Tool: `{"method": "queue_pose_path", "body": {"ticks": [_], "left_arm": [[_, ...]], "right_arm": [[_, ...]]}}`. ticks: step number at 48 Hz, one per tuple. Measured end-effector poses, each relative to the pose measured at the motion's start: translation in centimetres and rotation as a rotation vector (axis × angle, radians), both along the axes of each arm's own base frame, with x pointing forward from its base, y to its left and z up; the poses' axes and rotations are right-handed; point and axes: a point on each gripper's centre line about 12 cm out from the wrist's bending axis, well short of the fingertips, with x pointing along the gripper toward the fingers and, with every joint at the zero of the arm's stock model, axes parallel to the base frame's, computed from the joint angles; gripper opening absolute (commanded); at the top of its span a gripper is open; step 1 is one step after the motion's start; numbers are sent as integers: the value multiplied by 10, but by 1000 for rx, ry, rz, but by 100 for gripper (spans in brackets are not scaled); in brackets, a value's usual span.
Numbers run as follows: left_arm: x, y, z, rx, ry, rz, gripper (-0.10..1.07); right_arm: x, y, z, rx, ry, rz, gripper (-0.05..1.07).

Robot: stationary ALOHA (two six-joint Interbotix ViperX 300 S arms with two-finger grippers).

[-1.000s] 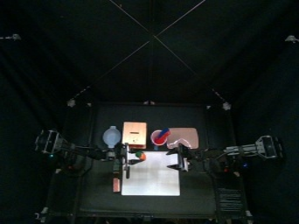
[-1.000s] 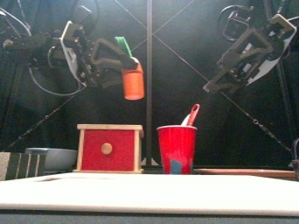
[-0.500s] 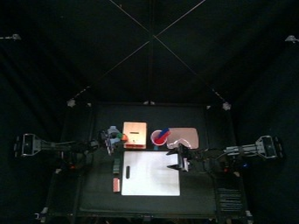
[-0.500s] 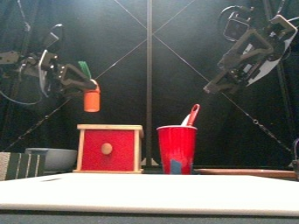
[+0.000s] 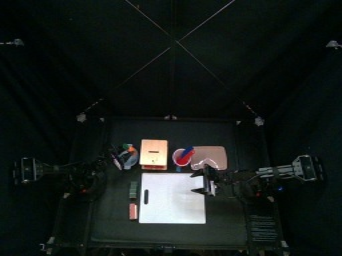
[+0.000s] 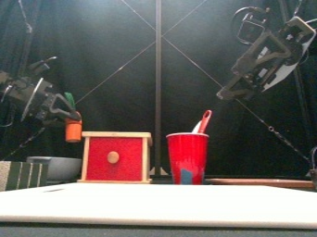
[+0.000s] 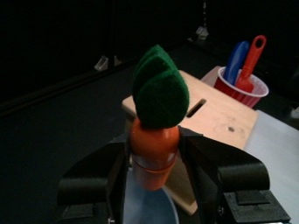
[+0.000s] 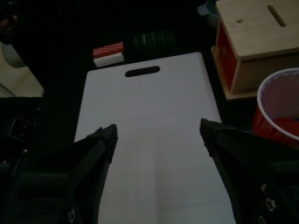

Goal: Place carrot in bowl

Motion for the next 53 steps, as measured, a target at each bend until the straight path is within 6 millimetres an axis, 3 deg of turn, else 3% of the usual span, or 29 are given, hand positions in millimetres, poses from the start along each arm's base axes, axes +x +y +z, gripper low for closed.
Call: {"method": "queue_pose_path", "body": {"ticks": [20, 36, 53], "left_arm": [[-9, -7, -31, -189, 166, -3, 70], [-10, -7, -31, -198, 165, 4, 92], [-8, -6, -16, -147, 95, -11, 94]], "right_arm": [[0, 0, 0, -1, 0, 1, 103], [0, 0, 0, 0, 2, 0, 103], [0, 0, 0, 14, 1, -9, 103]]}}
